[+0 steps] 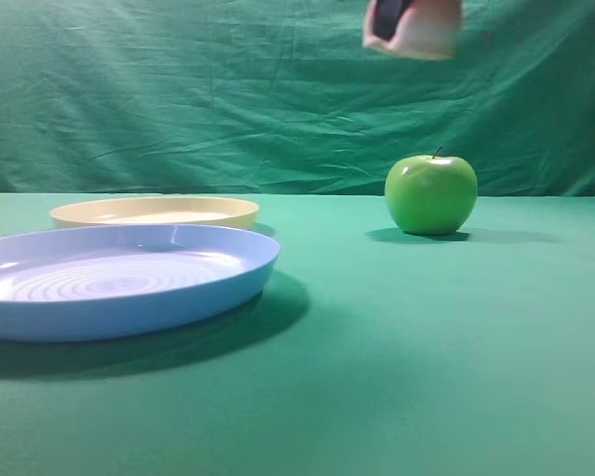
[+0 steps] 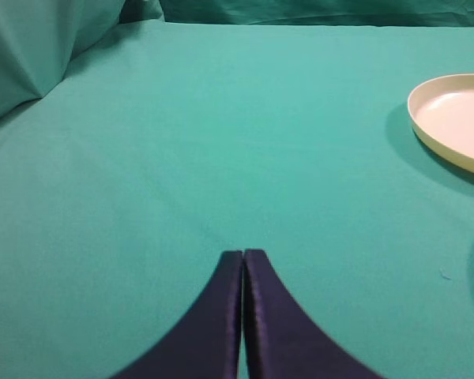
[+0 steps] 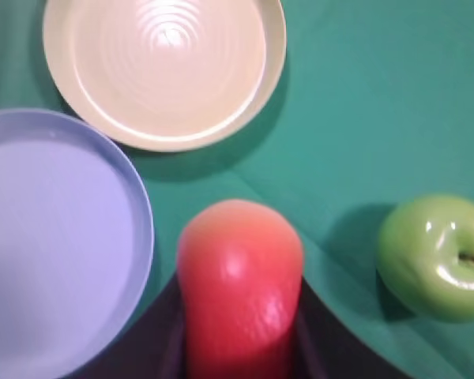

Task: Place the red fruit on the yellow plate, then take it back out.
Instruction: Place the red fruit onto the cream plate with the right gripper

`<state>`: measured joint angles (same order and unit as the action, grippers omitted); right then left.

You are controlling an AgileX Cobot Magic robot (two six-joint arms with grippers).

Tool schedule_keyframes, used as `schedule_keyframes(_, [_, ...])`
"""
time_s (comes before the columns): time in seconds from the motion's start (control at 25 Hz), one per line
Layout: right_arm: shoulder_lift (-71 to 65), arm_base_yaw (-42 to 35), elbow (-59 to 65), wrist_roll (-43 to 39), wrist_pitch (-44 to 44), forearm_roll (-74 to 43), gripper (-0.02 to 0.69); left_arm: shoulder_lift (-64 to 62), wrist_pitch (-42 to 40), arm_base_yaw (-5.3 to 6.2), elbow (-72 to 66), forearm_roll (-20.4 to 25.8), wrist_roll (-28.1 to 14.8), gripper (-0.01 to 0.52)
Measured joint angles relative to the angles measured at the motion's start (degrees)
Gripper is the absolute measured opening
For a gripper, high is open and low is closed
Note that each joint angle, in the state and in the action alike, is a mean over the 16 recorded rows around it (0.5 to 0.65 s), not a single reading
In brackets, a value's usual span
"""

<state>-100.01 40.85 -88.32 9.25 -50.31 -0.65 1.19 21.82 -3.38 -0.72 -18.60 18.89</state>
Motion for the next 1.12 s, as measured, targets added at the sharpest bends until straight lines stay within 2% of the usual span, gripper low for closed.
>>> schedule_keyframes(0.8, [-27.2, 1.1, -23.9, 11.8, 9.0, 12.4, 0.203, 0.0, 0.0, 0.0, 0.0, 0.0, 0.1, 0.0])
schedule_keyframes(0.96, [-30.8, 1.1, -25.2, 13.2, 11.0, 14.1, 0.256, 0.0, 0.0, 0.0, 0.0, 0.0, 0.1, 0.0])
schedule_keyframes(1.12, [-32.9, 1.1, -25.5, 13.9, 12.4, 14.7, 0.357, 0.0, 0.0, 0.0, 0.0, 0.0, 0.1, 0.0])
